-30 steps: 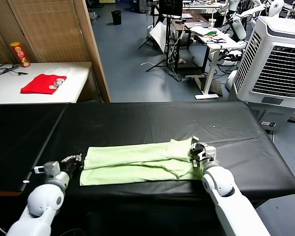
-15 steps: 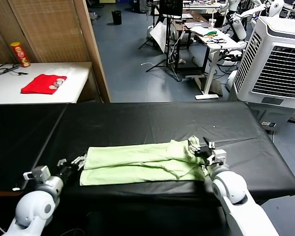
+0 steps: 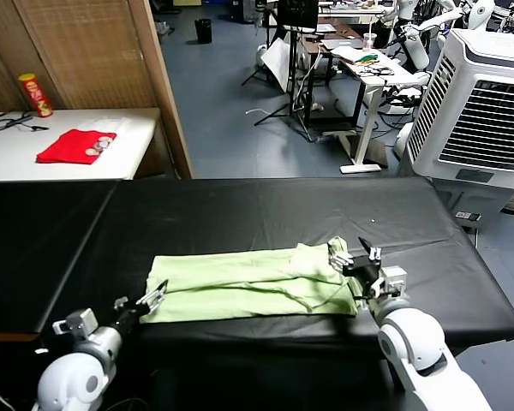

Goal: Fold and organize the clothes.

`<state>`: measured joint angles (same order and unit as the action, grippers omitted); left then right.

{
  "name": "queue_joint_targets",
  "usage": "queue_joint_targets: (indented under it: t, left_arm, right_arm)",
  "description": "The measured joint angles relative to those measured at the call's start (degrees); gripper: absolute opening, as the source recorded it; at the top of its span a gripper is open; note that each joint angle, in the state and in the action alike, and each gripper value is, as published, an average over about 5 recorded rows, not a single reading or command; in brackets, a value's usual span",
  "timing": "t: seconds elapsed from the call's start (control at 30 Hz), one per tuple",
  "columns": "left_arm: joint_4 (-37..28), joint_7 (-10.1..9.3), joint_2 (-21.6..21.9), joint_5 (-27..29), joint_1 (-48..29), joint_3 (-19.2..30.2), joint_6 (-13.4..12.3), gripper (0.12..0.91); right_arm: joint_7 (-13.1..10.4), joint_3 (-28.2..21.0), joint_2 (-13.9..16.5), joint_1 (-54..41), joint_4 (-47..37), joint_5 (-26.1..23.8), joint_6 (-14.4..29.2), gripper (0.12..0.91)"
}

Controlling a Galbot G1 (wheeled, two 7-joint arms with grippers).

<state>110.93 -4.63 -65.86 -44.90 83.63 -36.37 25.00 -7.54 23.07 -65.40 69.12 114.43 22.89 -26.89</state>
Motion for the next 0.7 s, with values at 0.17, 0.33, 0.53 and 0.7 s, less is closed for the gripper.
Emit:
queue_joint_targets:
  t: [0.17,0.33,0.53,0.7]
  left_arm:
    - [-0.65,0.25,-0.08,-0.13,-0.15,0.12,0.02,0.243]
    - [0.29,0.14,0.54,3.12,0.05,-0.26,-0.90,0.151]
    - [0.67,-0.12,3.17,13.29,1.21,-2.76,-3.98,0.154]
    - [-1.52,-0.30,7.85,21.15,2.61,-7.11,-7.10,0.154]
  right_arm:
    - [0.22,0.23,-0.15,0.21,0.19,-0.24,0.01,0.798]
    - [0.23,0.50,-0.51,0.35,0.19,-0.80,0.02,0.798]
    - [0.26,0.75,-1.16,0.81,0.14,-1.45,0.13,0.798]
    - [0.25,0.74,-1.80,0.92,-0.03,-1.48,0.31,0.798]
